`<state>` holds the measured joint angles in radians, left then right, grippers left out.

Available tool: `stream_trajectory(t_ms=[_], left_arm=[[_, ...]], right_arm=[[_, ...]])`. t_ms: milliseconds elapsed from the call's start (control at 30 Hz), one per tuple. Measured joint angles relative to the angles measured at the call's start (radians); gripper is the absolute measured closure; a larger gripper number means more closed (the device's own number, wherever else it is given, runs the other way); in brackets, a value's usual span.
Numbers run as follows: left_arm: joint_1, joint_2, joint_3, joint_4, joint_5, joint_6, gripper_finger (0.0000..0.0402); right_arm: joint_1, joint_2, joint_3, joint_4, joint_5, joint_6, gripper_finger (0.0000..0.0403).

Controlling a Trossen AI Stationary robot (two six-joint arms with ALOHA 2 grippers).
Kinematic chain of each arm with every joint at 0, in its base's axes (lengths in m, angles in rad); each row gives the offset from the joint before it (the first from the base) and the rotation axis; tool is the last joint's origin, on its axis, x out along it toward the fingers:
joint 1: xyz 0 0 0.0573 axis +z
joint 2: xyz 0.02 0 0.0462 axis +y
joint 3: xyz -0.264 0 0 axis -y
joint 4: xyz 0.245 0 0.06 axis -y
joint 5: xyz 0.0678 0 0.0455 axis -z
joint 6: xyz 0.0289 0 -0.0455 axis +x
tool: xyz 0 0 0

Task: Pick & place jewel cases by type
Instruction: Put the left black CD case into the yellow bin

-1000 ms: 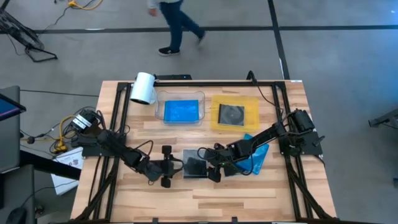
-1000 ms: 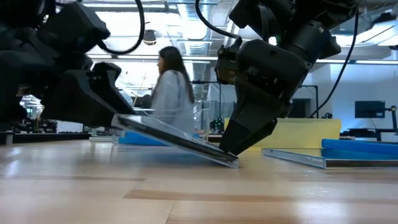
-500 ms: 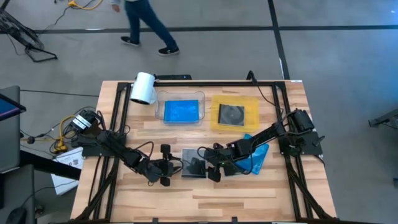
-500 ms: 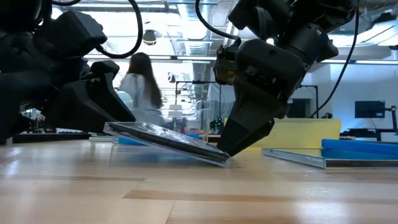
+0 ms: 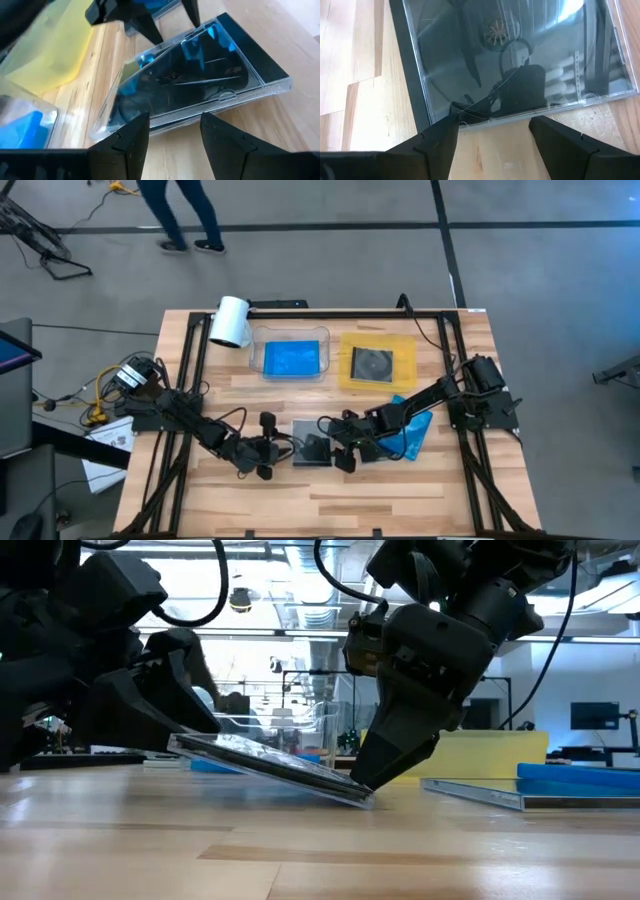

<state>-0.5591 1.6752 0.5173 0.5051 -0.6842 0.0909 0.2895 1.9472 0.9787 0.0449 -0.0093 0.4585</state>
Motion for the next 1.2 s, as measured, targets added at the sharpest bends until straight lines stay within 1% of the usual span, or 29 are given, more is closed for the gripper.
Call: stream_trajectory(t_ms=[133, 200, 333, 800, 967, 1200], left_arm=[[-0.001, 0.000, 0.000, 0.032, 0.026, 0.073, 0.0230], [-0.003, 0.000, 0.000, 0.034, 0.052, 0.096, 0.0230], [-0.004, 0.000, 0.000, 0.030, 0.072, 0.127, 0.0230], [-0.004, 0.000, -0.001, 0.029, 0.080, 0.267, 0.0230], [-0.005, 0.001, 0.026, 0.034, 0.086, 0.339, 0.0230], [-0.007, 0.000, 0.045, 0.044, 0.078, 0.397, 0.0230]], right_arm=[[-0.011, 0.000, 0.000, 0.013, -0.048, -0.012, 0.0154], [-0.013, 0.003, -0.001, 0.031, -0.053, -0.015, 0.0154], [-0.021, 0.005, -0.002, 0.050, -0.074, -0.023, 0.0154], [-0.038, 0.008, -0.002, 0.073, -0.127, -0.064, 0.0154], [-0.052, 0.008, -0.002, 0.089, -0.161, -0.072, 0.0154], [-0.057, 0.009, -0.002, 0.100, -0.159, -0.092, 0.0154]])
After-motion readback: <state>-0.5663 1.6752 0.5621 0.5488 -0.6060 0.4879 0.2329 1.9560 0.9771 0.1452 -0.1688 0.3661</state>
